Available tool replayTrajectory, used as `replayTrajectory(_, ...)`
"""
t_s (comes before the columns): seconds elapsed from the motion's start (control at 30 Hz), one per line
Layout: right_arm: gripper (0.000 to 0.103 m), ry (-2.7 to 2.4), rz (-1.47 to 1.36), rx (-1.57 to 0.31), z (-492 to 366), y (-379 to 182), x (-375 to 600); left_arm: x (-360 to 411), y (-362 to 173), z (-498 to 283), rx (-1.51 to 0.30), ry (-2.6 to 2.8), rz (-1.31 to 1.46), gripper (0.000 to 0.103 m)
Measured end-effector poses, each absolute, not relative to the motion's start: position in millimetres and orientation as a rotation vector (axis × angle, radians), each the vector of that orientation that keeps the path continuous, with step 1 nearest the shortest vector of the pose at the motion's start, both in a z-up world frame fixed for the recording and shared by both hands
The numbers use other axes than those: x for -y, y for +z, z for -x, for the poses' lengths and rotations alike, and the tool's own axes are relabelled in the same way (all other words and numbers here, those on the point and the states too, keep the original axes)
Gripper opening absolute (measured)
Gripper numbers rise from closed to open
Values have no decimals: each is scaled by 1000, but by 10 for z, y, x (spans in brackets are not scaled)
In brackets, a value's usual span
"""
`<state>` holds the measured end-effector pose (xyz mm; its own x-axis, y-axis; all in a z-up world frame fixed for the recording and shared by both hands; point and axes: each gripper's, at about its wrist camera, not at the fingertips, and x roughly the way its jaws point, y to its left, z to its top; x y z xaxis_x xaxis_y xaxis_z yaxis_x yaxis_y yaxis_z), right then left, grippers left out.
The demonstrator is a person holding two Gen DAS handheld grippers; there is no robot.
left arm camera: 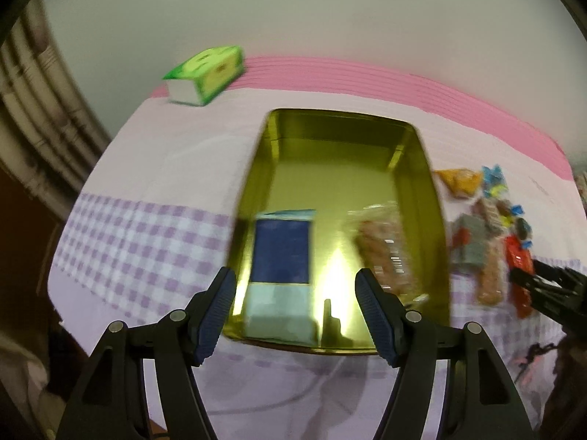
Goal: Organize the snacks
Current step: 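Grasp the red packet with the right tool and lift it, then grasp a second clear brittle bag with the left tool while the right tool holds the red packet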
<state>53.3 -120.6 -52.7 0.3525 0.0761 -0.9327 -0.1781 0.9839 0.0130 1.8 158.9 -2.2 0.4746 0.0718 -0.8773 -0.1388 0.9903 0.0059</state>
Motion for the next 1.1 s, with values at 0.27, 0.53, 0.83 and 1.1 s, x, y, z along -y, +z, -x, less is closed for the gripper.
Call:
replayTrajectory(0.27,44,178,127,-1189,-448,-518,1211,-1027,44,-103,-1079,8,23,68)
replayTrajectory(0.53,43,198,102,-1212,-224,-499,1453,-421,-48,-196,-1124,-127,-37,68)
replayTrajectory(0.83,42,136,87,-1207,-120,-488,1822,-25,-242,-297,-1176,-170,-62,68)
replayTrajectory(1.1,42,78,-4,-1196,-112,-480,2204,166,-491,-375,-1264,-198,-33,68)
